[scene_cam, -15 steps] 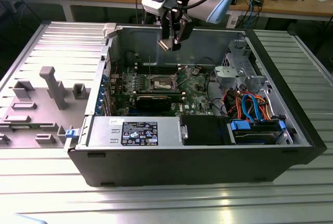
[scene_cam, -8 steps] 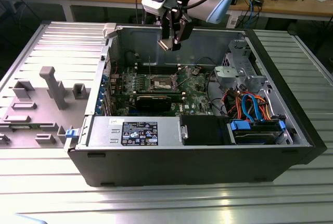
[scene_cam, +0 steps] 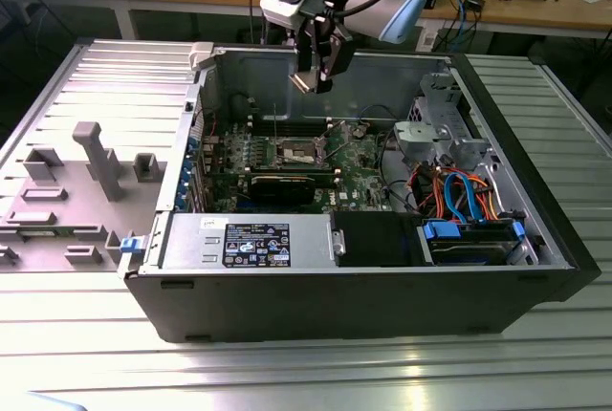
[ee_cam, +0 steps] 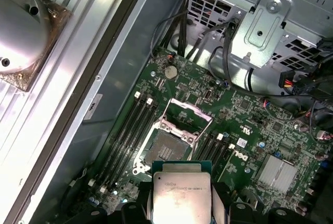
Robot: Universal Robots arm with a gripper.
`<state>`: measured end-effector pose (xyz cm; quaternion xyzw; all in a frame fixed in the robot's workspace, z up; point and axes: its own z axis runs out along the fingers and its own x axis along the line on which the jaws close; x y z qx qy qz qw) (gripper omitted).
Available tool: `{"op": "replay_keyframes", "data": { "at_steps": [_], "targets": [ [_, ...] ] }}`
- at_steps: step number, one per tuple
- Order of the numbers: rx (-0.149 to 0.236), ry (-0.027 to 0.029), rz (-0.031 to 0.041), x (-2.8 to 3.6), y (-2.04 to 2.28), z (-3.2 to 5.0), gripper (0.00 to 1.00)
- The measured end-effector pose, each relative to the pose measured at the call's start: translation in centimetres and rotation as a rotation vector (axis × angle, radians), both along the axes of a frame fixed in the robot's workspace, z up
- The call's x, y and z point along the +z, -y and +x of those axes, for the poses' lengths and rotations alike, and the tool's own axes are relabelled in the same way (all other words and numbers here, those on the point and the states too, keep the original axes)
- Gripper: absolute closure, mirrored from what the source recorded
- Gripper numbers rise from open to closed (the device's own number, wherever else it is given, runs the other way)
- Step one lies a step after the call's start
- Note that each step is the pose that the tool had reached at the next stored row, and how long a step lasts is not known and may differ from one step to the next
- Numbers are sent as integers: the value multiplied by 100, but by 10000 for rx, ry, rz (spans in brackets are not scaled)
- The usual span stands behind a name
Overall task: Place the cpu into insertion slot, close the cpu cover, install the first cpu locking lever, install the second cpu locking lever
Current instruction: 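Place the cpu into insertion slot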
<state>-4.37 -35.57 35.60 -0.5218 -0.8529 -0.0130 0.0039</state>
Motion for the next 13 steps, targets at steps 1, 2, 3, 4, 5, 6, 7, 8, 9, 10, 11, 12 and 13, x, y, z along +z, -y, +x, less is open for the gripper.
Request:
{"op": "replay_keyframes", "data": {
  "at_steps": [1,2,3,4,5,6,7,8,9,10,11,12,13],
  "targets": [
    [-61,0,0,-1,0,0,46],
    [-188,0,0,-2,0,0,46],
    [-245,0,0,-3,0,0,46],
    [-304,0,1,-3,0,0,46],
    [-378,0,0,-5,0,0,46],
    [-465,0,1,-6,0,0,46],
    [-540,0,1,-7,0,0,46],
    [-632,1,1,-9,0,0,46],
    [-746,0,1,-11,0,0,46],
    [-820,0,0,-12,0,0,46],
    [-962,0,1,-14,0,0,46],
    [-1038,-1,0,-16,0,0,46],
    [-1185,-2,0,-18,0,0,46]
  ]
}}
